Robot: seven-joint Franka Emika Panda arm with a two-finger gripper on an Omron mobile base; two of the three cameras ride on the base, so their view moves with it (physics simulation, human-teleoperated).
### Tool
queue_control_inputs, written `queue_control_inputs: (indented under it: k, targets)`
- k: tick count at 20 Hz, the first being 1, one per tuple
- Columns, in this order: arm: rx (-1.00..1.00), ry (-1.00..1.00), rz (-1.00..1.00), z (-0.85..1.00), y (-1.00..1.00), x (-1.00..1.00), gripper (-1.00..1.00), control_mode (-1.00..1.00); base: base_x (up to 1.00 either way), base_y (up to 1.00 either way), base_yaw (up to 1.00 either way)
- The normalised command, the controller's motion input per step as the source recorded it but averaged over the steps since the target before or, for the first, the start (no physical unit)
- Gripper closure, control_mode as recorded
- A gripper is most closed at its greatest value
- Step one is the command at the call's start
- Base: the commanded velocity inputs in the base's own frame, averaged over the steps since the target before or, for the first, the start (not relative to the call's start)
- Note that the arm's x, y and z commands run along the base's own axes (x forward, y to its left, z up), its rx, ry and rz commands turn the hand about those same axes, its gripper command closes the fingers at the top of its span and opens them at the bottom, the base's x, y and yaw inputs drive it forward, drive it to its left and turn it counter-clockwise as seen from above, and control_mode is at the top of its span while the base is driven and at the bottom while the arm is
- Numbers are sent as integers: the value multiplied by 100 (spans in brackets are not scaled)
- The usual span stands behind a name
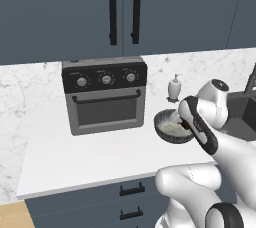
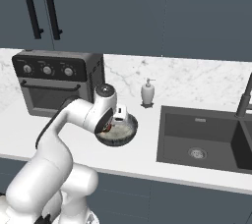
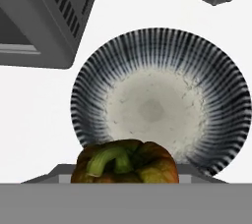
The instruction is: Pick the bell pepper from the sink and place it in the bowl. Then pick the bowl and place it in the microwave. Then close the microwave door and press the start button.
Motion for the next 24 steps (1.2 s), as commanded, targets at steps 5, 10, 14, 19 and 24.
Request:
queue_control_inputs:
  k: [5, 10, 14, 19, 24]
  targets:
    - [0, 0, 0, -27, -10, 26, 100, -100, 0, 0, 0]
    - [0, 1, 0, -22, -5, 9, 100, -100, 0, 0, 0]
    - [0, 1, 0, -19, 0, 16, 100, -100, 0, 0, 0]
    - [0, 0, 0, -23, 0, 20, 100, -100, 0, 0, 0]
    - [0, 1, 0, -20, 0, 14, 100, -100, 0, 0, 0]
